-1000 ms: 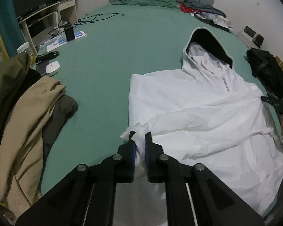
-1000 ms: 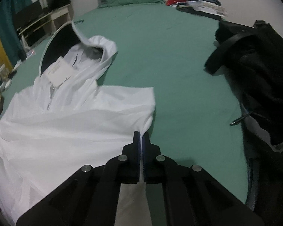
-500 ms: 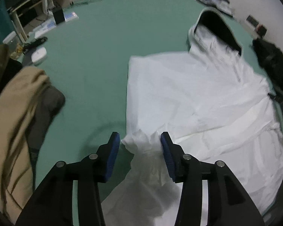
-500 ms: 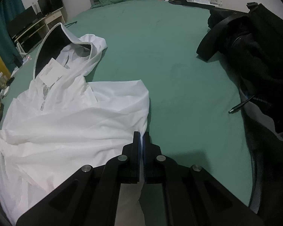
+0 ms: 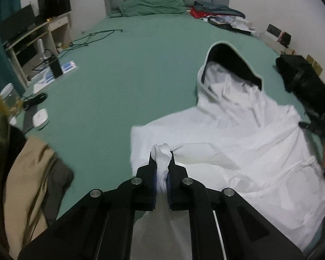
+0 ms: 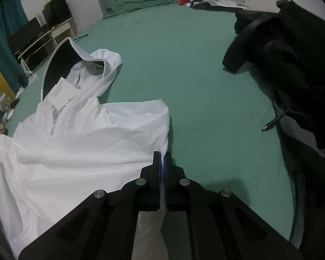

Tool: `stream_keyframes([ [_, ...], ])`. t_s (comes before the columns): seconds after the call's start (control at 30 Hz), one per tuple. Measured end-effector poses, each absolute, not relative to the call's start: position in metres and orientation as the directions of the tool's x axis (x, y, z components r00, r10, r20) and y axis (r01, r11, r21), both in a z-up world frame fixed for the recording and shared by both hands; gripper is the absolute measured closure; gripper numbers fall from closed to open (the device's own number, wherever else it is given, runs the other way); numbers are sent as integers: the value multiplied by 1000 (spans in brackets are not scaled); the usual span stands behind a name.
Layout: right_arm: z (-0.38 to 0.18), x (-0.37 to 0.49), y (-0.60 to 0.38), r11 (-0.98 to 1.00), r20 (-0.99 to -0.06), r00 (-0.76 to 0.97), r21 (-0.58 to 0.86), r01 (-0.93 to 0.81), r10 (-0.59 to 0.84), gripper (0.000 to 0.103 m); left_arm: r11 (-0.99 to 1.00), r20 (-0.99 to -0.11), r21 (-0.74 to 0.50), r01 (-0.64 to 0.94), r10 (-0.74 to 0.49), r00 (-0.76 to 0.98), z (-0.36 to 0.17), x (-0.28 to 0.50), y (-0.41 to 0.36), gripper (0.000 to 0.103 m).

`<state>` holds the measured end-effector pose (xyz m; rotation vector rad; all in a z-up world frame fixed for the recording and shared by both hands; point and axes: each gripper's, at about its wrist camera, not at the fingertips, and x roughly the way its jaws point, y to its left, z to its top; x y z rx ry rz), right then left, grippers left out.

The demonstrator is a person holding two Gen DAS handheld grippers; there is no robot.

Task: Fold large clothes

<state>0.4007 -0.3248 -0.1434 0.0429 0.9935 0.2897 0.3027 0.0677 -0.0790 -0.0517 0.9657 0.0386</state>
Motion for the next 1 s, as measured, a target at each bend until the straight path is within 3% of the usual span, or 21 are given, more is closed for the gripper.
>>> stream_keyframes([
  [0.2, -147, 402, -328, 961, -821, 503, 198, -195, 271, 101, 997, -868, -23, -68, 14, 497, -94, 326, 72, 89],
  [0.27, -148, 401, -327, 961, -823, 501, 189, -200, 266, 101, 997, -871, -12, -79, 28, 490, -100, 327, 73, 82],
  [0.33, -149, 400, -327, 962, -824, 502, 183, -202, 262, 101, 994, -863, -6, -106, 48, 502, -101, 325, 80, 61],
  [0.4, -150, 400, -327, 963, -825, 501, 183, -198, 260, 101, 991, -858, -43, -125, 27, 513, -101, 317, 89, 50],
  [0.6, -138, 375, -335, 976, -847, 487, 158, -153, 213, 97, 984, -877, -76, -162, 11, 480, -125, 259, 115, 41],
  [0.63, -133, 364, -338, 975, -847, 486, 161, -152, 216, 92, 986, -892, -65, -155, 13, 451, -136, 248, 117, 39],
  [0.7, -124, 336, -344, 973, -852, 474, 165, -161, 223, 70, 991, -917, -6, -134, 48, 396, -157, 237, 115, 39],
  [0.73, -120, 321, -347, 974, -853, 473, 165, -158, 221, 47, 992, -923, 16, -127, 64, 380, -163, 234, 114, 39],
  [0.77, -117, 304, -352, 974, -852, 475, 169, -151, 221, 34, 993, -926, 34, -116, 75, 369, -170, 231, 112, 39],
  [0.8, -116, 290, -357, 973, -852, 473, 174, -149, 224, 33, 993, -910, 48, -112, 90, 405, -169, 227, 109, 39],
  [0.87, -122, 264, -362, 971, -870, 436, 177, -159, 230, 33, 993, -902, 57, -103, 96, 421, -169, 223, 105, 46],
  [0.93, -135, 242, -365, 970, -891, 392, 172, -172, 228, 33, 997, -904, 27, -70, 54, 425, -167, 219, 99, 93],
  [1.0, -152, 225, -366, 969, -918, 331, 162, -186, 217, 33, 996, -908, 68, -52, 84, 410, -164, 210, 92, 99],
])
